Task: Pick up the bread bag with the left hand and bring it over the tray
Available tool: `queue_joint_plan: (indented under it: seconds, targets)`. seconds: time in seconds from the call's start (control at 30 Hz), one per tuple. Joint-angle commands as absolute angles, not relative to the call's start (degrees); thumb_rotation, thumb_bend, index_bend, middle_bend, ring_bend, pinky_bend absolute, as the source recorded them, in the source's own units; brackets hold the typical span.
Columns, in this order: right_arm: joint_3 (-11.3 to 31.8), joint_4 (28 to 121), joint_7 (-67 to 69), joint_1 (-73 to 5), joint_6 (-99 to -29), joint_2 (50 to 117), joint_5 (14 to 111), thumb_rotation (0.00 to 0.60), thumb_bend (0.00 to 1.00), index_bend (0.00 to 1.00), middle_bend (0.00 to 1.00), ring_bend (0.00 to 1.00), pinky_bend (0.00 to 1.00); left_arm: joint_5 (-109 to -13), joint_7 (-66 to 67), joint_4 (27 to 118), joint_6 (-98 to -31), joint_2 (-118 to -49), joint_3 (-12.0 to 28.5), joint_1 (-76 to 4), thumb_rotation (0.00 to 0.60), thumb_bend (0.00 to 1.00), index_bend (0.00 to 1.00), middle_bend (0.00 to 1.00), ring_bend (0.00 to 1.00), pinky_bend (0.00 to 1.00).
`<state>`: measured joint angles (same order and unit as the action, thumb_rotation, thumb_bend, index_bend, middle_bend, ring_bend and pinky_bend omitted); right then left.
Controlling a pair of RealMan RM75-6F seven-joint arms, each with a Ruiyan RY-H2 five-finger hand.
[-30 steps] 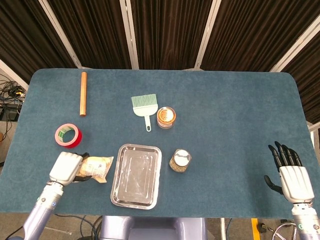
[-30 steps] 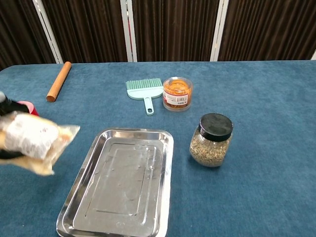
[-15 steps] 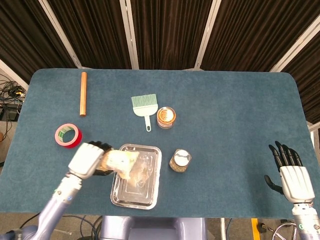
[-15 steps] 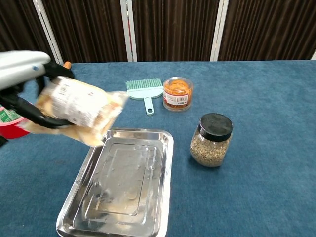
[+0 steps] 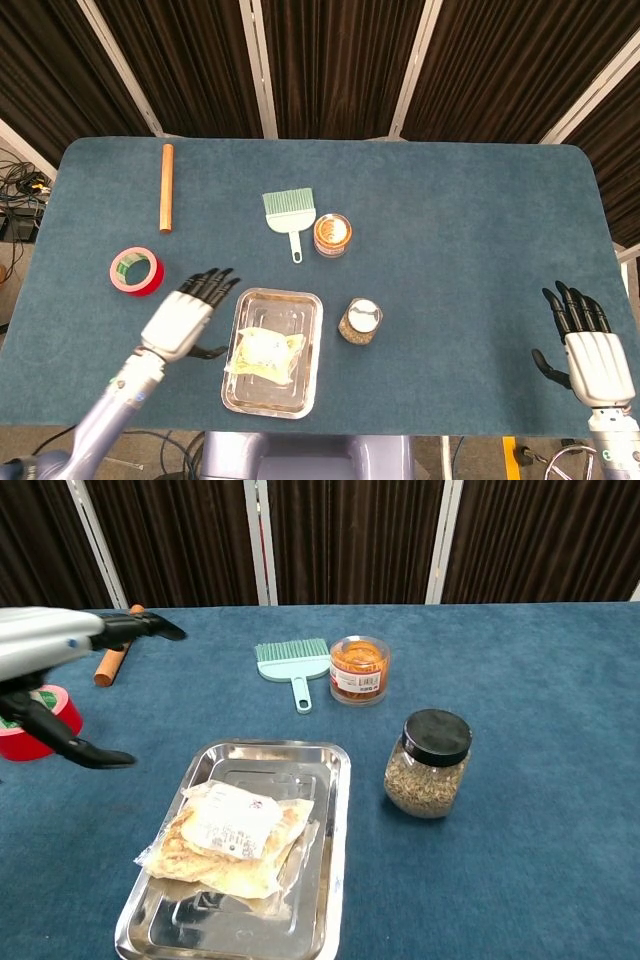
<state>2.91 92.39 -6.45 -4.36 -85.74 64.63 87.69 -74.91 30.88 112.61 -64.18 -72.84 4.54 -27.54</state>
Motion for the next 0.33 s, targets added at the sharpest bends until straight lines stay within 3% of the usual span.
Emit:
queue_joint_plan:
  seconds: [0.03,0.2,0.33]
  targets:
    - [2.9,92.5,-6.8,-4.4,-85.4,64.6,87.4,0.6,0.3,0.0,0.0,0.0,0.1,-78.4,25.4,112.7,-68.4,-67.8,2.3,-23.8,0.6,0.13,0.0,0.0,0.0,0.13]
    - [2.8,93.0,-7.4,-4.5,-85.1,64.6,87.3,0.6,0.3,0.0,0.0,0.0,0.1,-85.2,15.9,106.4,-79.4,-63.2,-1.9,-15.6,0.6,0.11,0.0,0.0,0.0,0.04]
    - [2.6,93.2,-8.4,-4.5,-85.1,65.0,87.7,0.6,0.3,0.0,0.0,0.0,0.1,-87.0,10.4,100.0,-84.5,-61.4,-4.2,-10.9,0.6,0.1,0.0,0.0,0.0,0.0]
